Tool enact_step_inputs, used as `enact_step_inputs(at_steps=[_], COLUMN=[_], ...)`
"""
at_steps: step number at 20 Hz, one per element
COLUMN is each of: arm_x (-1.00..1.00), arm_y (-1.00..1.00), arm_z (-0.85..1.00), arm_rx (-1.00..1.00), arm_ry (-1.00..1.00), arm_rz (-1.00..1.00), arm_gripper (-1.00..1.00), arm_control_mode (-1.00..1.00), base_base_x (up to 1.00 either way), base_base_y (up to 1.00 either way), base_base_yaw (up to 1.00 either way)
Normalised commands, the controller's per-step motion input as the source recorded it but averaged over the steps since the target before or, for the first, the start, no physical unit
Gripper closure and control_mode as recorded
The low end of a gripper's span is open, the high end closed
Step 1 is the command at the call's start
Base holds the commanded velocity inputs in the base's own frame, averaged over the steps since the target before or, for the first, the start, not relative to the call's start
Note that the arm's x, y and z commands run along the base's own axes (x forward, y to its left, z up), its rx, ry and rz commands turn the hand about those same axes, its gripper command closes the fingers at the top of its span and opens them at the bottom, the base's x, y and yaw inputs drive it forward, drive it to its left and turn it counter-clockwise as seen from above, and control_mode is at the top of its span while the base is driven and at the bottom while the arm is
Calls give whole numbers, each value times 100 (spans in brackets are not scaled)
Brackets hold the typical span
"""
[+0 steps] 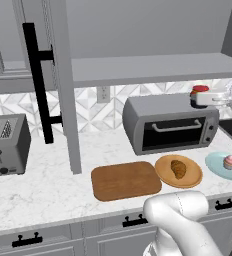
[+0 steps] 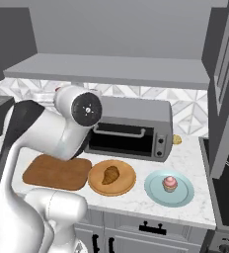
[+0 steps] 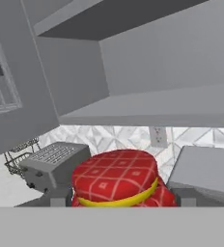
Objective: From the different types of pastries on the counter, select a croissant and place it on the cutting board. Then retrieve a jar of jam from the cabinet and place it alongside the croissant on the cutting board.
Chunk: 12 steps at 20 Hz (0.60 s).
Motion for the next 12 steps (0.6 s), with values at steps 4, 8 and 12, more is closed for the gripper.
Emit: enact_step_inputs(at_steps=[4, 8, 12], arm_x=[-77, -48, -28], arm_y=[37, 43, 50], arm_z=[-16, -28, -21], arm_rx=[0, -1, 0], arm_ry=[-19, -25, -9], arm_rz=[37, 40, 32], arm_gripper=[100, 100, 100], arm_control_mode=[-100, -100, -100], base_base_x=[0, 0, 0], base_base_y=[0, 0, 0], base_base_yaw=[0, 0, 0])
